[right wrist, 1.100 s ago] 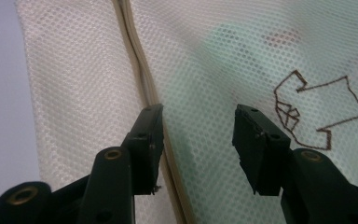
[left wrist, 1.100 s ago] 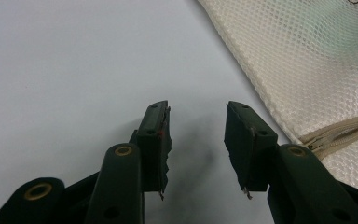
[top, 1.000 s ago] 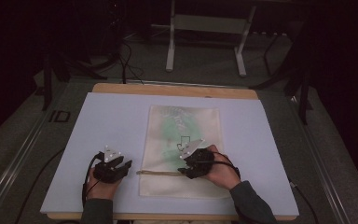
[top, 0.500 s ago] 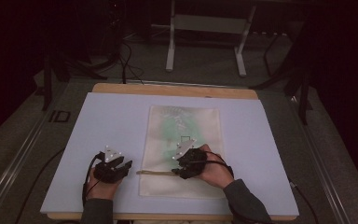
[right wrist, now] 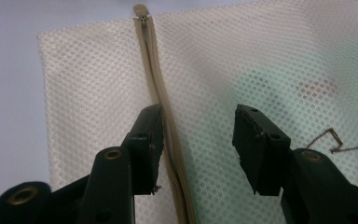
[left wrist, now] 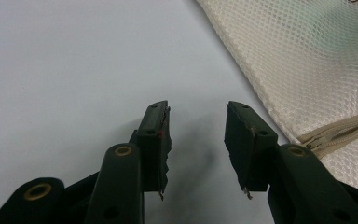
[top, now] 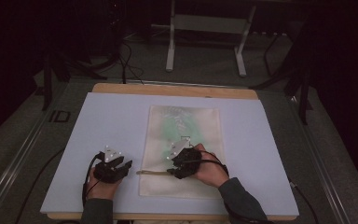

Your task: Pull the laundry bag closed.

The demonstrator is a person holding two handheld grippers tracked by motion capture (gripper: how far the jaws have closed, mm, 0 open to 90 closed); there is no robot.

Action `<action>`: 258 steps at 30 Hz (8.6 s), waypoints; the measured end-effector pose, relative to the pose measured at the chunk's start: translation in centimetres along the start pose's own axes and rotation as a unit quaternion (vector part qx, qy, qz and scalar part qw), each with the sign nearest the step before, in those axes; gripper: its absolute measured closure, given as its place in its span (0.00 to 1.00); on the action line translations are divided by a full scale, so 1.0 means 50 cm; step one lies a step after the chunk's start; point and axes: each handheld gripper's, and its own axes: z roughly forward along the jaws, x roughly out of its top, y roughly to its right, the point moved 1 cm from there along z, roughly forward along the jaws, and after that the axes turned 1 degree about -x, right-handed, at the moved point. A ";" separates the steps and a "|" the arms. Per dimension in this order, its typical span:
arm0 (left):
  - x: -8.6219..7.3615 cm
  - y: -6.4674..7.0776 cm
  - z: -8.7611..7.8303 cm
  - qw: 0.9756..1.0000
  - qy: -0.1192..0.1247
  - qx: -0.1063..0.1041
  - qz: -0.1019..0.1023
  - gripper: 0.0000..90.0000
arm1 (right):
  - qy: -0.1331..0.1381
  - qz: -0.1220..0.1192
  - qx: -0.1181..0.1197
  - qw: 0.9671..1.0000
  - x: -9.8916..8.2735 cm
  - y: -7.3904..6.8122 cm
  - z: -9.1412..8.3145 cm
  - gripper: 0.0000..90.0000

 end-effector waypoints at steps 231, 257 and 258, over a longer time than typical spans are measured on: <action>0.011 0.077 0.039 0.989 -0.032 -0.135 0.050 1.00 | 0.002 -0.049 0.070 0.996 0.072 -0.065 0.123 0.91; 0.011 0.071 0.041 0.988 -0.035 -0.146 0.041 1.00 | -0.006 -0.057 0.072 0.996 0.058 -0.055 0.108 0.92; 0.011 0.071 0.041 0.988 -0.035 -0.145 0.042 1.00 | -0.007 -0.056 0.073 0.996 0.053 -0.053 0.106 0.91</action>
